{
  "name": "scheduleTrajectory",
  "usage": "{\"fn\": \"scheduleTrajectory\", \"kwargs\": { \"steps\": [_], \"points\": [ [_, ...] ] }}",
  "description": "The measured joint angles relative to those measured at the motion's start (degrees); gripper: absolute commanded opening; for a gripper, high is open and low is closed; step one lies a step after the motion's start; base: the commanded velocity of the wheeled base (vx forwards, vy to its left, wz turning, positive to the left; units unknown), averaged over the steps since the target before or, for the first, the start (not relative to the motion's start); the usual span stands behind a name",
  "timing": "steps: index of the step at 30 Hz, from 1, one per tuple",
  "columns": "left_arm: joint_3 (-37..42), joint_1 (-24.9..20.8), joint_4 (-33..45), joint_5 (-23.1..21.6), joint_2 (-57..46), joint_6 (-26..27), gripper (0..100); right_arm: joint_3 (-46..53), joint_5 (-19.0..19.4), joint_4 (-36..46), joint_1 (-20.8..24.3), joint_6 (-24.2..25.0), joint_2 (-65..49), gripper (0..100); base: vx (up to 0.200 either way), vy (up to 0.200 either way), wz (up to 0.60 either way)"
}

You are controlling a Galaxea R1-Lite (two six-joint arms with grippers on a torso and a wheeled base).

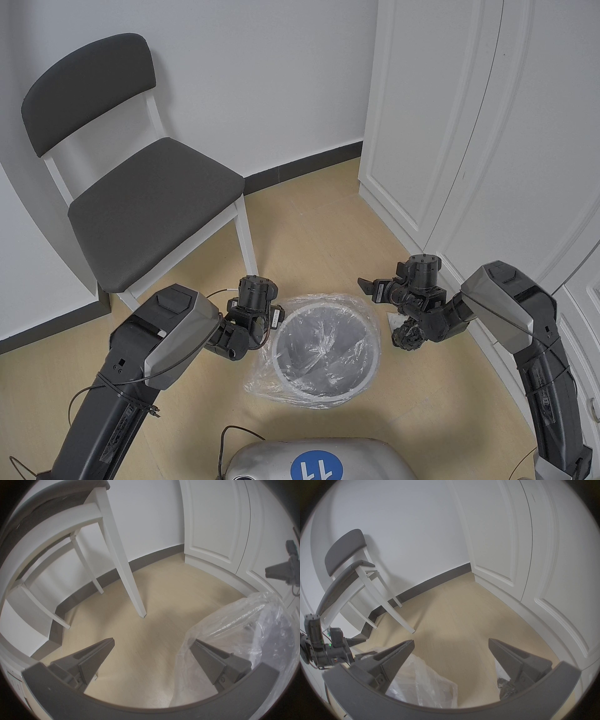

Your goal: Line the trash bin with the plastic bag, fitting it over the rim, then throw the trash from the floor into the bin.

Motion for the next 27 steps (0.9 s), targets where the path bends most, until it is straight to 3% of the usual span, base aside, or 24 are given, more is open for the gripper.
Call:
{"fn": "scheduleTrajectory", "kwargs": {
  "steps": [7, 17, 27],
  "points": [
    [3.7, 0.2, 0.0, -0.2, -1.7, -3.5, 100, 6.8, 0.1, 0.7, 0.8, -1.4, -5.1, 100, 0.0, 0.0, 0.0],
    [9.9, 0.0, 0.1, -0.3, -5.7, -7.6, 100, 18.9, -0.1, 3.3, 5.9, -8.9, -10.6, 100, 0.0, 0.0, 0.0],
    [16.0, -0.6, 2.4, -0.5, -10.4, -10.1, 100, 20.9, -8.3, 13.5, 11.0, -13.0, -11.8, 100, 0.0, 0.0, 0.0]
  ]
}}
